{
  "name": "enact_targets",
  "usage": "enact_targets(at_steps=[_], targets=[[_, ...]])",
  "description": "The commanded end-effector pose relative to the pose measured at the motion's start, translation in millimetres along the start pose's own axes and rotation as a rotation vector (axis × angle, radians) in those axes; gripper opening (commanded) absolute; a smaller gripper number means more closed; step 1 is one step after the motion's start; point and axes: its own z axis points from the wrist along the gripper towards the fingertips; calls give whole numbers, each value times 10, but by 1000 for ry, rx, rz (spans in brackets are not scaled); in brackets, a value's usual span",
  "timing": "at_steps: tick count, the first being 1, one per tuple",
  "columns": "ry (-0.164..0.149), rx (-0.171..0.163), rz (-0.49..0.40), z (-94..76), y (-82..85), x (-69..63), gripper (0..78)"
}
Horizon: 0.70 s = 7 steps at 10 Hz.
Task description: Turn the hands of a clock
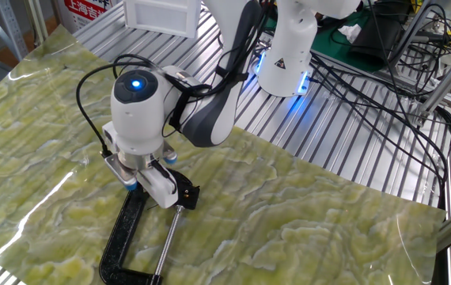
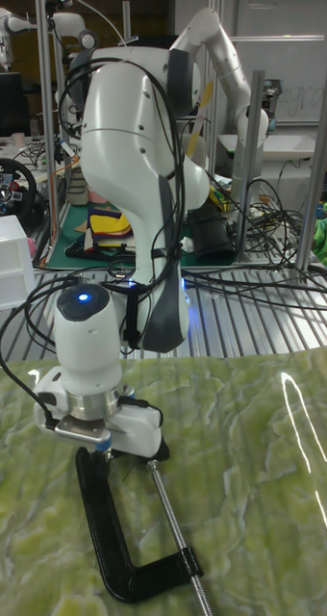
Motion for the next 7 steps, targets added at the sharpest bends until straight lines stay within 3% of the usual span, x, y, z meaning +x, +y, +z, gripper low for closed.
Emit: enact_targets(at_steps=[1, 3, 7], targets=[[7, 18, 61, -14, 0, -12, 0], [1, 19, 100, -14, 0, -12, 0], [6, 31, 91, -11, 0, -5, 0]])
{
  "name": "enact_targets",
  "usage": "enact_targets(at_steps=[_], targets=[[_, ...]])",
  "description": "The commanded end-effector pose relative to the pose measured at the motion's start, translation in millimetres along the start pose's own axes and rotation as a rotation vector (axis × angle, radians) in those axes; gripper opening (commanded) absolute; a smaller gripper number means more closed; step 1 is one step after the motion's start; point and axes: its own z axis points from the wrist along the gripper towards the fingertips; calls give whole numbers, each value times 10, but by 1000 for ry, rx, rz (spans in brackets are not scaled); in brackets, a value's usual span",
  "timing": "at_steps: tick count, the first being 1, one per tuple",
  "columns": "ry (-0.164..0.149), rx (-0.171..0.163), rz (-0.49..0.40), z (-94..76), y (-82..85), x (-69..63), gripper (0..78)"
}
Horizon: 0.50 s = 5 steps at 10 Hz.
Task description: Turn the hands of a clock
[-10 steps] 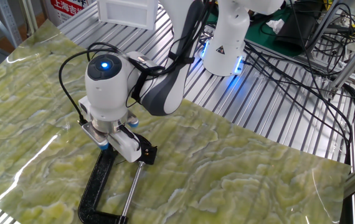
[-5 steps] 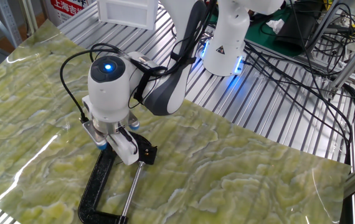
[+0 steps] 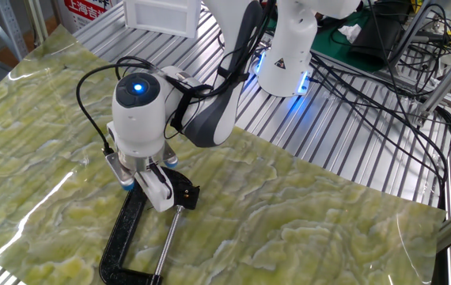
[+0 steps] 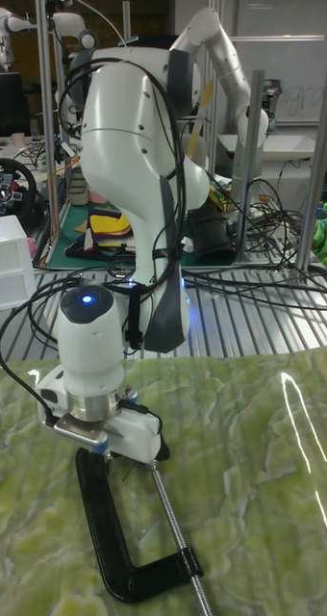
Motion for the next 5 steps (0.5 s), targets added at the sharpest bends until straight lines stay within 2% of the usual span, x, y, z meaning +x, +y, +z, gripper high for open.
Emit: enact_targets(at_steps=[1, 5], targets=[[-3, 9, -9, -9, -2, 10, 0], [-8, 11, -37, -1, -11, 54, 0]])
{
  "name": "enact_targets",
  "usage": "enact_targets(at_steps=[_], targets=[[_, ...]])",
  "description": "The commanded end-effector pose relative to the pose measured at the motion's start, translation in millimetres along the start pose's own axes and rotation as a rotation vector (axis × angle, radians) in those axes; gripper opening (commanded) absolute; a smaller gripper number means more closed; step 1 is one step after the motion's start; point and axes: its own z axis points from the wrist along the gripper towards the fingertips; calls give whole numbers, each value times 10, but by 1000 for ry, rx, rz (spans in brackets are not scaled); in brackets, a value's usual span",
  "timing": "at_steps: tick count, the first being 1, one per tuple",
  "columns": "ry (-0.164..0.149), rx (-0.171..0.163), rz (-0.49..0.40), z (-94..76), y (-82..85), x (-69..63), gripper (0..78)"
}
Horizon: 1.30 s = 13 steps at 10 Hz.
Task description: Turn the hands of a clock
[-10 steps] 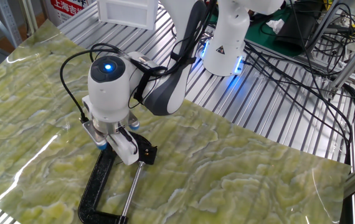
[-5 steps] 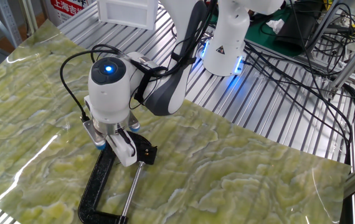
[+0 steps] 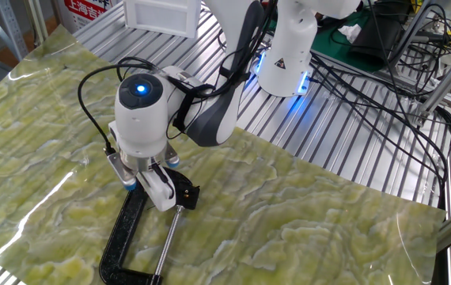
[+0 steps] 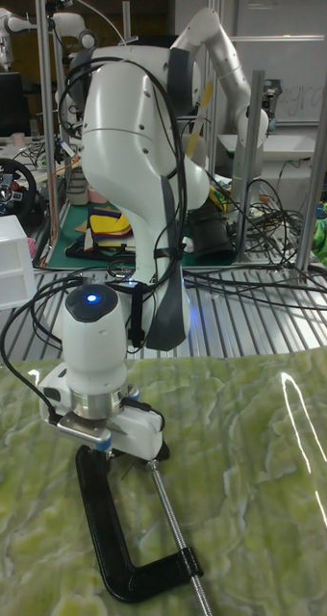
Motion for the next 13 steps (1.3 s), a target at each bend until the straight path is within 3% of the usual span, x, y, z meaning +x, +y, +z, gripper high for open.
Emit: enact_targets(at_steps=[1, 5, 8, 13], targets=[[-12, 7, -9, -6, -13, 46, 0], [-11, 10, -7, -14, -52, 45, 0], [-1, 11, -44, -78, -234, -38, 0], [6, 8, -24, -55, -291, 137, 0]])
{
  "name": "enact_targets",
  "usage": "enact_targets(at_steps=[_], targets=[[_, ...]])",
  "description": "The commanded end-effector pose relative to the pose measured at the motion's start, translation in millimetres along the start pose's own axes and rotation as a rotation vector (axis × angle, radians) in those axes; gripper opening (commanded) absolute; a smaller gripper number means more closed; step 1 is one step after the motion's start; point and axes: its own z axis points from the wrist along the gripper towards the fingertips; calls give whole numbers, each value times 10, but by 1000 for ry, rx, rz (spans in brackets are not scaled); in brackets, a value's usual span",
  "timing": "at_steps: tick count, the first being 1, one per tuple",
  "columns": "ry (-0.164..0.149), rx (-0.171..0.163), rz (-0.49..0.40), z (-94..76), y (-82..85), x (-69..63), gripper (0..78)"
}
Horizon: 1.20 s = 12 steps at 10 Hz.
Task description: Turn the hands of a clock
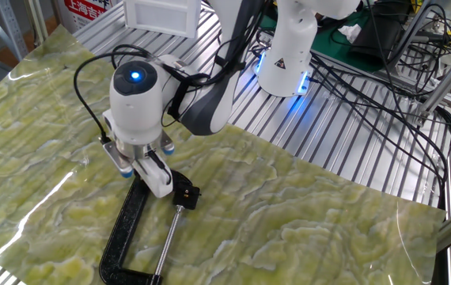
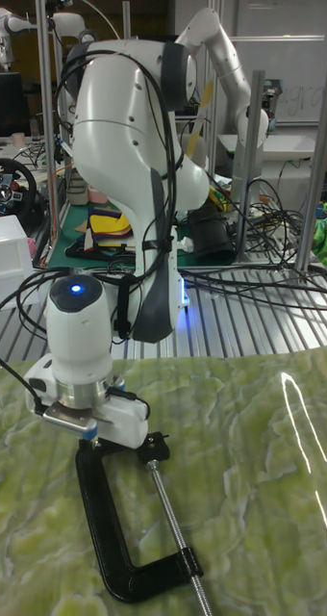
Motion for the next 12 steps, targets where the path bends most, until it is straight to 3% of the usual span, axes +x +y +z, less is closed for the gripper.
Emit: enact_targets(at_steps=[1, 5, 7, 12], targets=[[-2, -5, 9, 30, -12, 89, 0], [0, -3, 12, 18, -33, 202, 0], [13, 2, 6, -86, -63, 210, 0], [11, 11, 3, -170, -86, 204, 0]])
